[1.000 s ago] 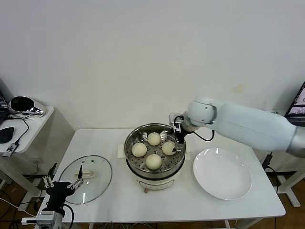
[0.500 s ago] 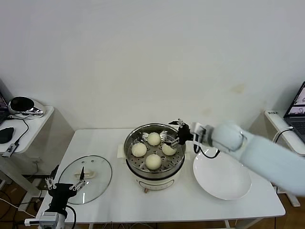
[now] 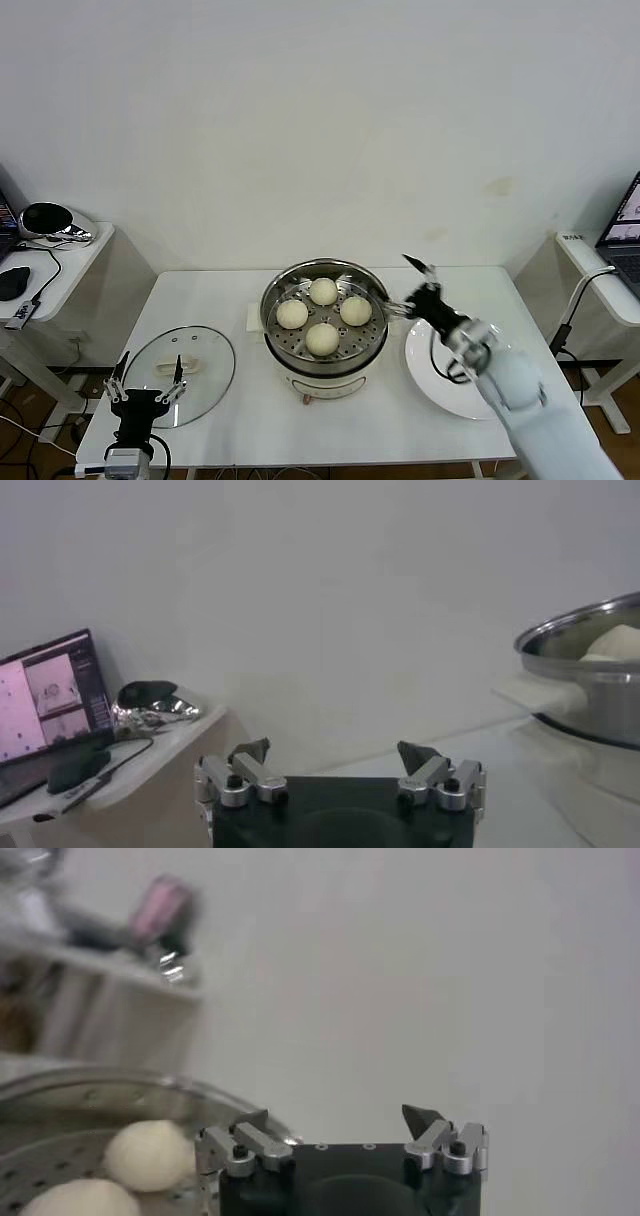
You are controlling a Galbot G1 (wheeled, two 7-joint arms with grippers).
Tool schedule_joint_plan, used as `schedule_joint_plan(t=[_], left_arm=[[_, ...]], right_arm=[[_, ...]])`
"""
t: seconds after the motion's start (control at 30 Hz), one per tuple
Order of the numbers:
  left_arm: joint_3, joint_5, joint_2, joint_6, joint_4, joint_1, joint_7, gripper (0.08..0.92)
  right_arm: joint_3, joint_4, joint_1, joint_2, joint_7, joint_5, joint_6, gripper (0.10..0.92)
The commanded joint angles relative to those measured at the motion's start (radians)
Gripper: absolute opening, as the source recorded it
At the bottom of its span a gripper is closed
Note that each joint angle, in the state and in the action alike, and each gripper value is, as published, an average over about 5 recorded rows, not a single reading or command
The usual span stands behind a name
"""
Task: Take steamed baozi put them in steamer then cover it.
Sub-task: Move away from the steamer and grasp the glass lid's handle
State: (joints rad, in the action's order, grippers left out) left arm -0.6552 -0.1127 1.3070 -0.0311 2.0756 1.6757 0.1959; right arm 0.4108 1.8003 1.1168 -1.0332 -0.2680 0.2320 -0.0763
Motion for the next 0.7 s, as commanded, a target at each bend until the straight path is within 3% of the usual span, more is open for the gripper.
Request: schedule_joint_plan(t=[0.03, 0.33, 0.7], left_arm=[[0.022, -0.52, -0.046, 0.028, -0.13, -0.017, 0.086, 0.823], [0.007, -0.888, -0.207, 0.037, -0.251, -0.012, 0.025, 0.823], [0.108, -1.025, -0.255, 0.043, -0.459, -0.205, 0.008, 0.823]], right_arm=[[0.59, 0.057, 0.404, -0.314, -0.003, -0.099, -0.09, 0.823], [0.666, 0.08, 0.5, -0.363, 0.059, -0.053, 0.004, 0.823], [0.675, 0.077, 0.509, -0.402, 0.06, -0.067, 0.0, 0.823]])
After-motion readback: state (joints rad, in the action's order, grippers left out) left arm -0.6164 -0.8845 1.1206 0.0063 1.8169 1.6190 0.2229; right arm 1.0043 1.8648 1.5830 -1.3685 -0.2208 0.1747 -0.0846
